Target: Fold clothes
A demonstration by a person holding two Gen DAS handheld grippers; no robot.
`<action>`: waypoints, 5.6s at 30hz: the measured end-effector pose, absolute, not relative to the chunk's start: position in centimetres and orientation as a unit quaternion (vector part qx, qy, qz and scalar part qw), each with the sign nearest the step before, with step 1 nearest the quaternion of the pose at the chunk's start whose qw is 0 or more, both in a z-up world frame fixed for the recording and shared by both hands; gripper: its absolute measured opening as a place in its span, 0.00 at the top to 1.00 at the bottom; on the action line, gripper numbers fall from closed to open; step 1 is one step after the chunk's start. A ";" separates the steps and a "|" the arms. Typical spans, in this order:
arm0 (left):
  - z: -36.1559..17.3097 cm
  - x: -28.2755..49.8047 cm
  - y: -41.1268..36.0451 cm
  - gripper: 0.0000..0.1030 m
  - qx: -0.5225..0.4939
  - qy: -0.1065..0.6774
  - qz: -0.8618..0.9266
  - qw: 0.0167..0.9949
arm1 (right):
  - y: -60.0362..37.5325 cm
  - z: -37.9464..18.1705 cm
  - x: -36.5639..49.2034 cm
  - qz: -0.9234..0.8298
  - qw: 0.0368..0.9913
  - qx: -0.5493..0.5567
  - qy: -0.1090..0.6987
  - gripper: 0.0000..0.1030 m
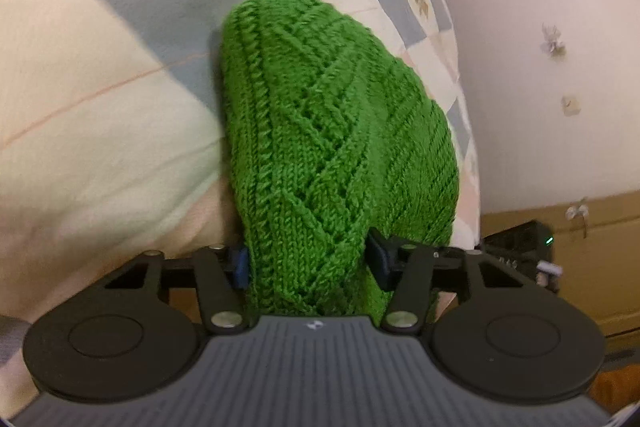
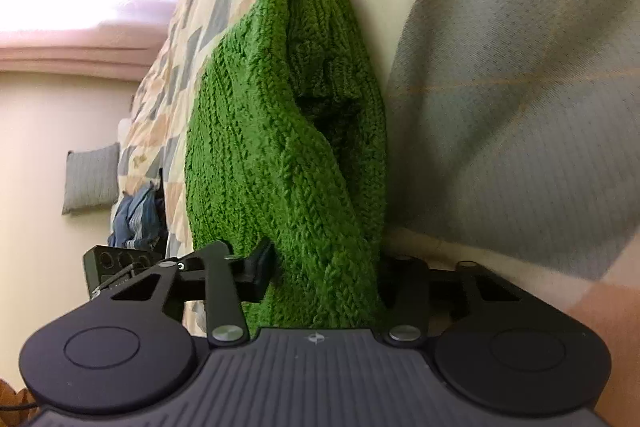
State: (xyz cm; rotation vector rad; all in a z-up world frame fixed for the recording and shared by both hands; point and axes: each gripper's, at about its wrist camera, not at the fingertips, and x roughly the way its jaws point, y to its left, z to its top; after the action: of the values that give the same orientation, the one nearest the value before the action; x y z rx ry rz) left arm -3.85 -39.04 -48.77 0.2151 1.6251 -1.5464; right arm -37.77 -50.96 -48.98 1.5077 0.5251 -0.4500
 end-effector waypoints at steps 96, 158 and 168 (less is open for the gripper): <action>-41.0 -60.1 -85.7 0.81 0.385 0.156 -0.866 0.278 | -66.7 -39.3 -68.1 -0.684 0.612 0.335 0.213 0.66; -16.4 -38.9 -54.5 0.01 0.385 0.258 -0.718 0.519 | -46.5 -20.5 -58.6 -0.656 0.582 0.433 0.207 0.02; -13.6 -39.8 -47.3 0.01 0.358 0.213 -0.718 0.557 | -40.2 -17.3 -59.6 -0.670 0.596 0.395 0.199 0.02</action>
State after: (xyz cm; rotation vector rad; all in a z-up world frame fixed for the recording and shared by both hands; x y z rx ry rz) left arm -39.83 -47.32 -13.57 0.8441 0.5027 -1.6950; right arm -59.56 -40.19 -17.32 0.9172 0.4628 -1.5570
